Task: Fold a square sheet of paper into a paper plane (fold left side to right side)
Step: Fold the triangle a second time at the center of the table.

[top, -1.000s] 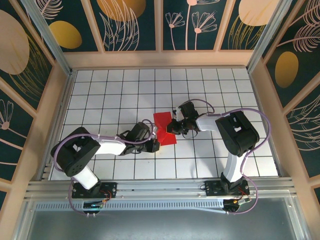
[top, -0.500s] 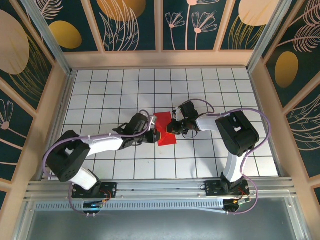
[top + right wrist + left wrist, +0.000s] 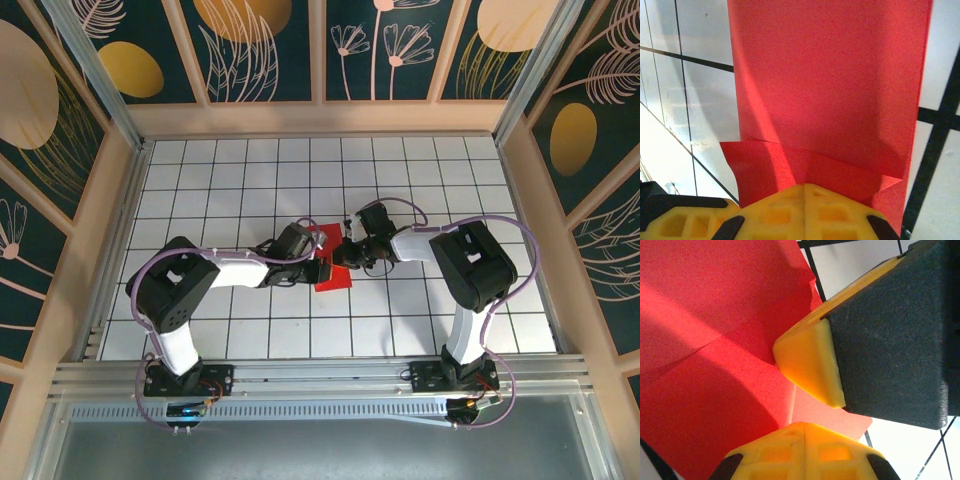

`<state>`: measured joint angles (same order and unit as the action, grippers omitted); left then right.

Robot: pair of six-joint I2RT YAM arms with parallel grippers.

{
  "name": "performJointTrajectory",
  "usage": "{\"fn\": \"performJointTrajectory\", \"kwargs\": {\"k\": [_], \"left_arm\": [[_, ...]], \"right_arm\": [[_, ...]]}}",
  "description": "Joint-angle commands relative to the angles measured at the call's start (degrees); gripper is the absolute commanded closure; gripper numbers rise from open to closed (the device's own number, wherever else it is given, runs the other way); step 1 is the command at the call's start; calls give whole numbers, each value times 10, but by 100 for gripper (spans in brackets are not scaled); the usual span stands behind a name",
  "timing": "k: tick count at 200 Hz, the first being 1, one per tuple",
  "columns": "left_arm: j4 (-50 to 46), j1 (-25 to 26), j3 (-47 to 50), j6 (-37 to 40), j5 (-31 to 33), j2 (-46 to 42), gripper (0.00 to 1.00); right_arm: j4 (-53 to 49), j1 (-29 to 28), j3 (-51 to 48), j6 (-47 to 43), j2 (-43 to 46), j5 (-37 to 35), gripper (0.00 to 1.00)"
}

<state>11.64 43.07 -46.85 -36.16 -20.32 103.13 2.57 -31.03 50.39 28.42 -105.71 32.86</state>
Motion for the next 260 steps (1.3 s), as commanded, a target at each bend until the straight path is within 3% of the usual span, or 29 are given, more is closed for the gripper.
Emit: {"fn": "performJointTrajectory", "kwargs": {"k": [1,79,152,217,251,260], "left_arm": [[9,-2,-10,10,-14,16,100],[-1,-1,24,10,9,19,100],[2,23,103,24,4,-65,100],[10,25,148,11,38,-123,99],[1,23,151,-18,105,-193,84],[-4,18,151,-30,128,-211,76]], "right_arm": [[-52,-11,-13,-8,-33,-40,100],[-62,-8,-9,-16,-34,-44,100],[-75,-6,-1,-23,-36,-47,100],[-69,-6,0,-20,-22,-35,100],[-46,-7,16,-6,16,-14,100],[-42,-7,22,-4,30,-16,95]]}}
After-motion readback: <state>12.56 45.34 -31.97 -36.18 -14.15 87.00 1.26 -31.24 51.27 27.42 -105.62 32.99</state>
